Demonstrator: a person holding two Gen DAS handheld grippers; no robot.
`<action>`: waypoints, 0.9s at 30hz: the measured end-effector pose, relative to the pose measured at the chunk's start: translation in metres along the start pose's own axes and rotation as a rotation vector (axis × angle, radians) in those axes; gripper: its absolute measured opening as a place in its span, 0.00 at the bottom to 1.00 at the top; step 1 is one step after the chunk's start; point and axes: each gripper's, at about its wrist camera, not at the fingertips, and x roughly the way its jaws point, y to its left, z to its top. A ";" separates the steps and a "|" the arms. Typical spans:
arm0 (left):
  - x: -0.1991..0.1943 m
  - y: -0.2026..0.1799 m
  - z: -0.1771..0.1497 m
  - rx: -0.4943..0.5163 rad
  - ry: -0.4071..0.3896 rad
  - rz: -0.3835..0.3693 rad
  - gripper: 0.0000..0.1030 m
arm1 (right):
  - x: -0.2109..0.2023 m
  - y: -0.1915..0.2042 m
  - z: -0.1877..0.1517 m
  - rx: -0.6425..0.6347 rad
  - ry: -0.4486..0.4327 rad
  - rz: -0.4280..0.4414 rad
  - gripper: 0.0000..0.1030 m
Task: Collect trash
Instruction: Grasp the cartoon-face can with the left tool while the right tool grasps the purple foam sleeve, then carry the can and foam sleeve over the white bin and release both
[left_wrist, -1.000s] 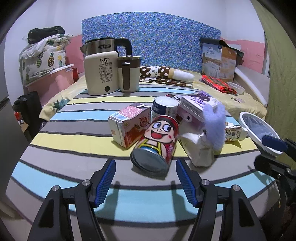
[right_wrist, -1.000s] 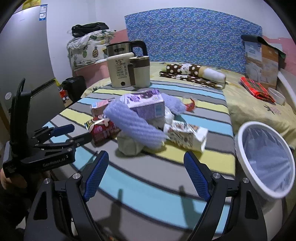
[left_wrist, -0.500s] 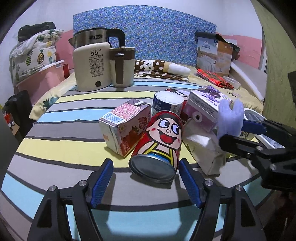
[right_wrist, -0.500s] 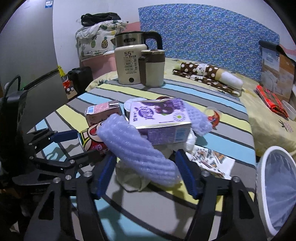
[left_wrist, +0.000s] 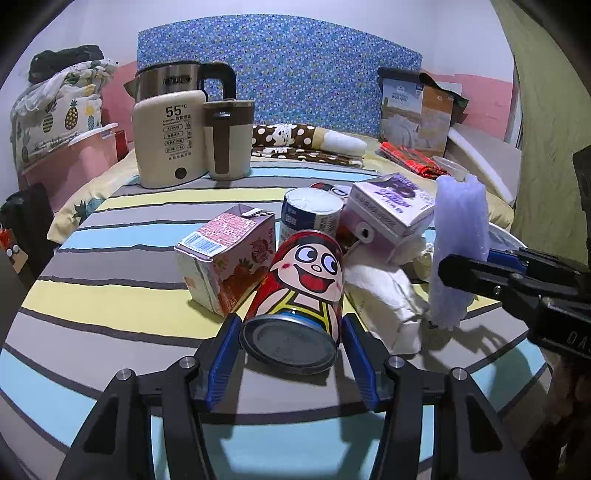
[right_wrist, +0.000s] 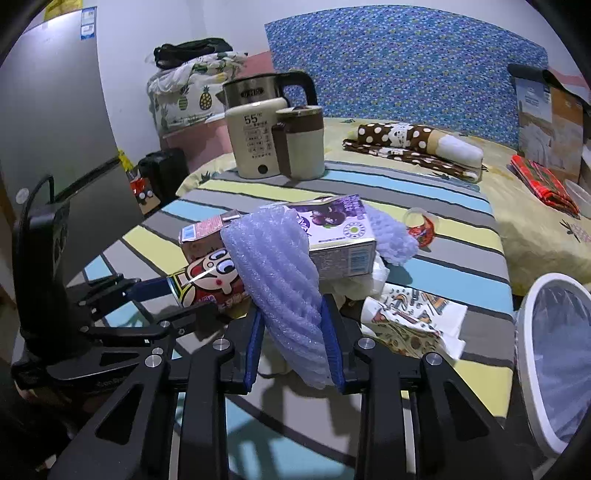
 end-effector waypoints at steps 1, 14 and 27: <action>-0.004 -0.002 -0.001 -0.004 -0.005 0.000 0.54 | -0.003 0.000 0.000 0.005 -0.004 0.001 0.31; -0.044 -0.016 0.000 -0.036 -0.056 -0.003 0.53 | -0.027 -0.011 -0.006 0.065 -0.043 -0.012 0.30; -0.070 -0.051 0.014 0.013 -0.094 -0.030 0.52 | -0.050 -0.034 -0.010 0.125 -0.102 -0.053 0.30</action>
